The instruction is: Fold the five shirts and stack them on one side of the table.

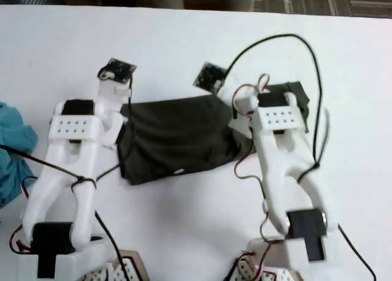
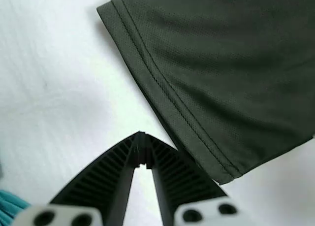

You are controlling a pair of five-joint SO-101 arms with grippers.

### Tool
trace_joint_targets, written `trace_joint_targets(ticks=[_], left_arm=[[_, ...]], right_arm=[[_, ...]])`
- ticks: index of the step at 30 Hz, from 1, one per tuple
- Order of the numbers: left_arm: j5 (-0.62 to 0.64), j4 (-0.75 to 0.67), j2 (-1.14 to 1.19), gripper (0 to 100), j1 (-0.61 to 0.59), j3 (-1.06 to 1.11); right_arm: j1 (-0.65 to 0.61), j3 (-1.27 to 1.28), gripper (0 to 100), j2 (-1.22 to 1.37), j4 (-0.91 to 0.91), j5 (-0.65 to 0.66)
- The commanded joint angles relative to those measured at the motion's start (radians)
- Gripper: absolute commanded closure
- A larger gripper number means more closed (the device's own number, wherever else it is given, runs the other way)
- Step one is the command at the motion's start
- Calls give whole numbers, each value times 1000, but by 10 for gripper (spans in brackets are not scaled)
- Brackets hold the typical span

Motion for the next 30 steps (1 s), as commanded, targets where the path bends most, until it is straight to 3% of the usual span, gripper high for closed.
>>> trace_joint_targets(ticks=[1,5,12,23,30], left_arm=[[-5,-5,-43,973,-2,-4],[-3,-5,-43,973,0,-4],[-9,-12,-43,973,-5,48],[-9,3,-48,973,-5,61],[-9,31,-49,973,-6,53]], right_arm=[[41,-29,976,-91,22,-2],[93,32,976,-47,-5,0],[259,41,976,170,-262,64],[308,-52,976,354,-262,69],[441,-52,976,357,-249,117]])
